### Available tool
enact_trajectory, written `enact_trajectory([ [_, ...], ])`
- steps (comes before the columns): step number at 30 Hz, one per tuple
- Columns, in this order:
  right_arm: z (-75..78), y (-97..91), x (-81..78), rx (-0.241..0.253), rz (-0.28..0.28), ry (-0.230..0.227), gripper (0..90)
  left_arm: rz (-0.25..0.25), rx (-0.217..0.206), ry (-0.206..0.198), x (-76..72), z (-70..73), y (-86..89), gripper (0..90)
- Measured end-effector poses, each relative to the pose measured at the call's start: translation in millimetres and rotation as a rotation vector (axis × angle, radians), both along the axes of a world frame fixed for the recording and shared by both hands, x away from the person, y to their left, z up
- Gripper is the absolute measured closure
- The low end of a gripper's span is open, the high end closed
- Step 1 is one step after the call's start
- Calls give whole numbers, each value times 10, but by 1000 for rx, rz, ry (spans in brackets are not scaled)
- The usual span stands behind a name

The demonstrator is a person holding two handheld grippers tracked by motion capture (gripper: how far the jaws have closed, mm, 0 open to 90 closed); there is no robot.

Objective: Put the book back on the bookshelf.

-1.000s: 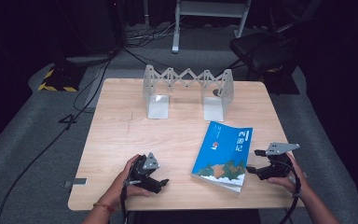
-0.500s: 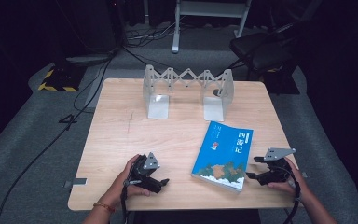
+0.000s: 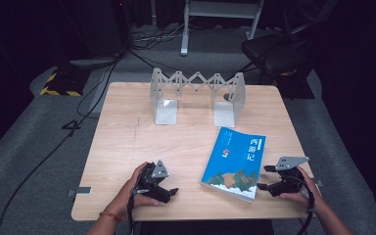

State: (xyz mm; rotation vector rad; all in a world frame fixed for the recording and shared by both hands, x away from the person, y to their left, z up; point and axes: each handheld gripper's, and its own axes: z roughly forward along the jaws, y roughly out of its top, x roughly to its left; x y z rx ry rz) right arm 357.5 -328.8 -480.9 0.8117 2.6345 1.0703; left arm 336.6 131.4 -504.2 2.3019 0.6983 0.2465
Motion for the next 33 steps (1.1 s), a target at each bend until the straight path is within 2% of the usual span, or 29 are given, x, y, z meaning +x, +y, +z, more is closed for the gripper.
enact_trajectory([
  [2,36,0,11,18,-6,-1,214,17,-18,18,25,23,-8,160],
  [3,62,13,11,22,-11,-10,219,7,-31,29,35,39,-12,163],
  [4,80,31,11,25,-13,-14,230,-15,-38,26,34,59,-26,165],
  [5,80,31,11,25,-13,-14,230,-15,-38,26,34,59,-26,176],
  [6,92,58,15,22,-13,-16,238,-33,-31,11,26,98,-71,176],
  [7,101,101,24,6,-17,-12,246,-43,-52,9,20,141,-112,177],
  [8,109,140,28,-6,-25,-8,250,-65,-78,4,12,198,-186,179],
  [10,131,209,18,-21,-30,-19,245,-102,-67,-23,-14,266,-341,176],
  [11,145,216,16,-25,-33,-21,246,-135,-86,-28,-33,304,-457,174],
  [13,185,206,14,10,-47,-21,247,-179,-64,-59,-70,358,-681,175],
  [14,206,206,15,14,-51,-25,247,-213,-74,-61,-87,379,-798,175],
  [15,235,219,13,12,-55,-37,247,-225,-75,-62,-101,391,-865,177],
  [16,254,227,12,10,-56,-43,247,-234,-57,-84,-126,411,-976,185],
  [19,335,262,25,25,-67,-53,247,-280,-59,-106,-196,443,-1193,216],
  [21,371,284,44,32,-76,-51,248,-307,-54,-120,-231,439,-1305,277],
  [25,464,353,74,51,-93,-70,248,-294,-47,-117,-253,406,-1497,292],
  [28,504,406,96,50,-91,-86,247,-259,-37,-143,-250,386,-1601,291],
  [30,511,424,105,48,-90,-93,247,-248,-42,-151,-243,389,-1618,316],
  [31,513,433,112,53,-90,-96,246,-236,-57,-160,-231,395,-1634,336],
  [33,514,439,123,64,-89,-99,245,-198,-58,-173,-219,396,-1654,413],
])
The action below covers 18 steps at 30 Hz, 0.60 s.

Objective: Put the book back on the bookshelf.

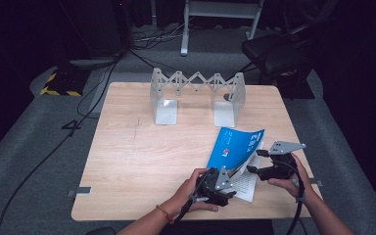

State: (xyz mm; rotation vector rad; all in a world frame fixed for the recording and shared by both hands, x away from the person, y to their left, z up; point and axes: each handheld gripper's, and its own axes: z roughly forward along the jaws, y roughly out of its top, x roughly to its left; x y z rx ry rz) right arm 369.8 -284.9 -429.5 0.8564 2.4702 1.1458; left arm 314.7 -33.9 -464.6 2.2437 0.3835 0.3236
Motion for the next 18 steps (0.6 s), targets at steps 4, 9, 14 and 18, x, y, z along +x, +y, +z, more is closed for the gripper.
enact_trajectory([
  [4,-16,0,-4,7,-4,-9,235,15,-2,-45,24,17,48,659],
  [9,-26,-41,20,67,-15,-16,211,5,-42,-61,56,103,186,742],
  [14,-37,-84,3,82,2,-30,222,-10,-24,-54,100,110,303,769],
  [18,-42,-155,-39,116,28,-28,297,-10,-12,-39,146,110,493,779],
])
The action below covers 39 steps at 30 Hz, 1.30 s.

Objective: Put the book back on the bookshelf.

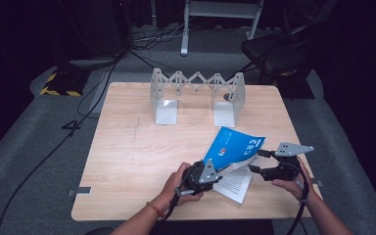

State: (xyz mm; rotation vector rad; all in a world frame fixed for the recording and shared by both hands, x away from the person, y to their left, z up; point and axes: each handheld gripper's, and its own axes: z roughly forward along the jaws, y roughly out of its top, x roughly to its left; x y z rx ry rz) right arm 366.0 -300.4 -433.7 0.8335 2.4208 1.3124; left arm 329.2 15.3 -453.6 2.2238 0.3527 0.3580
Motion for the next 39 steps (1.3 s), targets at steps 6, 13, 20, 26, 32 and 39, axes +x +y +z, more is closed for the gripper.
enact_trajectory([
  [6,79,15,-68,25,71,-46,313,32,-1,13,28,6,247,762],
  [13,97,206,-8,-32,157,-85,333,61,9,12,34,-13,439,743],
  [20,-7,413,146,-79,282,-94,327,86,7,23,58,-21,650,729],
  [26,-83,488,130,-133,289,-111,323,96,-15,36,110,-32,823,718],
  [32,-236,467,205,-221,234,-164,344,114,-19,48,160,-65,950,699],
  [39,-276,367,257,-186,313,-159,459,240,-111,60,188,-36,1251,884],
])
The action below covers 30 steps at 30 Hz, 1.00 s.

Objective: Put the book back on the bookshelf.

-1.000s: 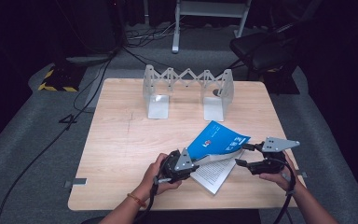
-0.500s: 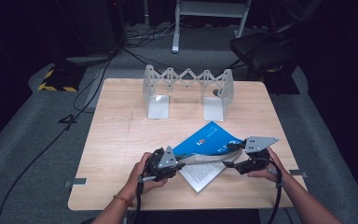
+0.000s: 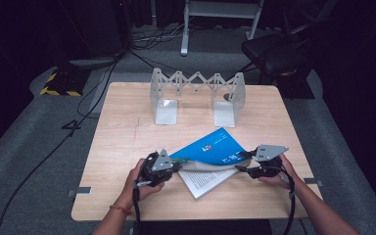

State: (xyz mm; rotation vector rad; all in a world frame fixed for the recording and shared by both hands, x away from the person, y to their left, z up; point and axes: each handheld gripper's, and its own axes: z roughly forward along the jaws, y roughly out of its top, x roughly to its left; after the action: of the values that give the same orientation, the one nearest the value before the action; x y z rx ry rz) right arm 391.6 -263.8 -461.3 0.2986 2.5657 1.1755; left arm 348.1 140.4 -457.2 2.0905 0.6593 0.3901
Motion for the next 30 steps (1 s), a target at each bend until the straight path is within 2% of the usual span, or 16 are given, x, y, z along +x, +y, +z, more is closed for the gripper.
enact_trajectory([
  [2,-11,44,-33,-31,5,-41,457,37,-52,17,41,18,140,890],
  [3,-16,79,-32,-54,-27,-76,549,28,-40,27,34,22,153,887],
  [4,-33,121,-15,-66,-62,-96,538,18,-7,11,11,24,133,857],
  [5,-44,138,3,-70,-53,-88,529,-6,27,-2,-29,27,95,812],
  [6,-44,138,3,-70,-53,-88,529,-6,27,-2,-29,27,95,743],
  [8,-20,134,34,-72,-15,-53,420,-68,74,1,-137,22,-37,672],
  [9,0,120,20,-84,17,-36,392,-115,128,-3,-236,-22,-184,599],
  [11,19,104,-9,-95,25,-43,361,-119,137,6,-266,-55,-248,506],
  [13,30,30,-42,-66,26,16,293,-142,168,21,-305,-114,-357,419],
  [14,30,30,-42,-66,26,16,293,-144,181,21,-315,-137,-405,419],
  [17,-49,3,-47,-106,-45,21,222,-118,178,23,-312,-179,-488,300],
  [18,-49,3,-47,-106,-45,21,222,-118,178,23,-312,-179,-488,283],
  [19,-77,-9,-8,-124,-111,15,196,-113,160,31,-301,-187,-482,275],
  [23,-106,-77,56,-125,-173,50,190,-117,164,41,-267,-232,-472,260],
  [25,-142,-99,86,-122,-195,79,190,-120,167,46,-259,-242,-472,261],
  [30,-240,-34,97,-183,-214,87,189,-132,173,44,-262,-227,-482,272],
])
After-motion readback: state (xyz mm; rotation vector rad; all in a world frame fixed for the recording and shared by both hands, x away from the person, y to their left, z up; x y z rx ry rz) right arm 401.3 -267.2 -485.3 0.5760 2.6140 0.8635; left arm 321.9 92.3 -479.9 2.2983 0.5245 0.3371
